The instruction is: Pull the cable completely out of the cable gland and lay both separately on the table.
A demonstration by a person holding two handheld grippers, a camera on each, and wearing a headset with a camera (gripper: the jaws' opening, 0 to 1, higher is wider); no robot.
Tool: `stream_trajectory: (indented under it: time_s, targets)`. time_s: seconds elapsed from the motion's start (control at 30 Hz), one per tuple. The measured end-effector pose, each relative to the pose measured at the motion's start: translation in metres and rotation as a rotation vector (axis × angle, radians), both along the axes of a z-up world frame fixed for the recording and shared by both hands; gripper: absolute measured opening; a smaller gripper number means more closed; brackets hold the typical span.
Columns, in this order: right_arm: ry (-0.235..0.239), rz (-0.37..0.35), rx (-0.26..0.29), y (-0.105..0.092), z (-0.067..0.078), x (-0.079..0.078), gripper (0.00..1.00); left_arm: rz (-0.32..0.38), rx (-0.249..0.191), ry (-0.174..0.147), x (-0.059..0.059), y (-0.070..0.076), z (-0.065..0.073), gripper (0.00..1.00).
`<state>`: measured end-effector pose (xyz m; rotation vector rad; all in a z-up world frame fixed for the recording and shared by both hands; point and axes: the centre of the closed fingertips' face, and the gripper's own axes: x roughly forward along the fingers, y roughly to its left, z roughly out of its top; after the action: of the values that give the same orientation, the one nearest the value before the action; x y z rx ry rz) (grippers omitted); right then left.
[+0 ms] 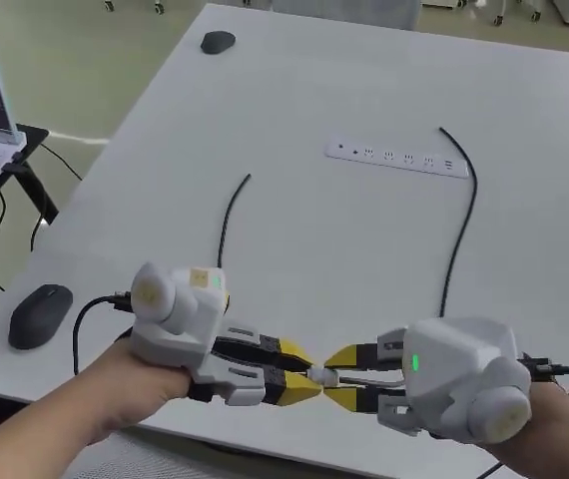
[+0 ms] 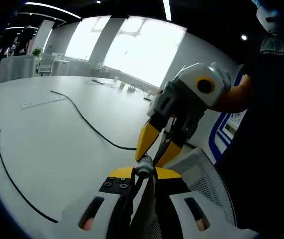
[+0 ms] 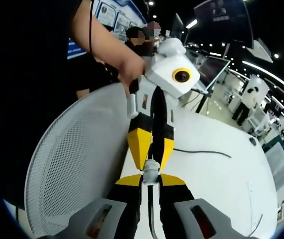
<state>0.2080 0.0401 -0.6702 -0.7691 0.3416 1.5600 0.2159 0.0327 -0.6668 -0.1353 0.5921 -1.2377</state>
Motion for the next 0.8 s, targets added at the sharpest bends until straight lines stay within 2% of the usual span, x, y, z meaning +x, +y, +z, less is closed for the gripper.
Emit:
stream_trajectory:
  time_s: [0.1, 0.13, 0.2, 0.27, 0.37, 0.4, 0.5, 0.57, 0.6, 0.63, 0.67, 0.73, 0.77, 0.8]
  targets:
    - [0.033, -0.016, 0.016, 0.000, 0.002, 0.000, 0.08, -0.001, -0.002, -0.002, 0.000, 0.001, 0.000, 0.15]
    - [0.091, -0.046, 0.036, 0.001, 0.004, -0.001, 0.08, -0.001, -0.003, -0.003, 0.000, 0.001, 0.002, 0.15]
    - [0.143, -0.081, 0.061, 0.001, 0.007, 0.003, 0.10, 0.001, -0.006, -0.015, 0.000, 0.001, 0.004, 0.15]
    - [0.222, -0.107, 0.083, 0.001, 0.010, 0.003, 0.16, 0.002, -0.009, -0.021, 0.001, 0.002, 0.006, 0.15]
    - [0.349, -0.127, 0.100, -0.004, 0.015, 0.005, 0.14, -0.002, -0.004, -0.036, 0.002, 0.002, 0.008, 0.15]
    - [0.461, -0.153, 0.116, -0.005, 0.017, 0.003, 0.15, -0.005, 0.000, -0.041, 0.002, 0.002, 0.008, 0.15]
    - [0.580, -0.200, 0.131, -0.009, 0.017, 0.013, 0.17, -0.013, 0.013, -0.058, 0.003, 0.002, 0.009, 0.15]
    - [0.683, -0.206, 0.160, -0.009, 0.020, 0.014, 0.18, -0.017, 0.013, -0.070, 0.002, 0.000, 0.011, 0.15]
    - [0.745, -0.214, 0.153, -0.010, 0.019, 0.013, 0.20, -0.022, 0.015, -0.078, 0.001, 0.000, 0.012, 0.15]
    - [0.783, -0.217, 0.145, -0.012, 0.016, 0.014, 0.21, -0.027, 0.018, -0.081, 0.000, -0.001, 0.012, 0.15]
    - [0.794, -0.210, 0.155, -0.012, 0.016, 0.015, 0.19, -0.032, 0.021, -0.087, -0.001, -0.001, 0.012, 0.15]
    - [0.900, -0.209, 0.170, -0.011, 0.018, 0.012, 0.18, -0.037, 0.026, -0.093, -0.002, -0.001, 0.012, 0.15]
    - [0.926, -0.214, 0.168, -0.012, 0.016, 0.013, 0.18, -0.038, 0.028, -0.093, -0.003, 0.000, 0.012, 0.15]
    - [0.920, -0.209, 0.167, -0.012, 0.014, 0.013, 0.19, -0.037, 0.028, -0.091, -0.003, 0.000, 0.011, 0.15]
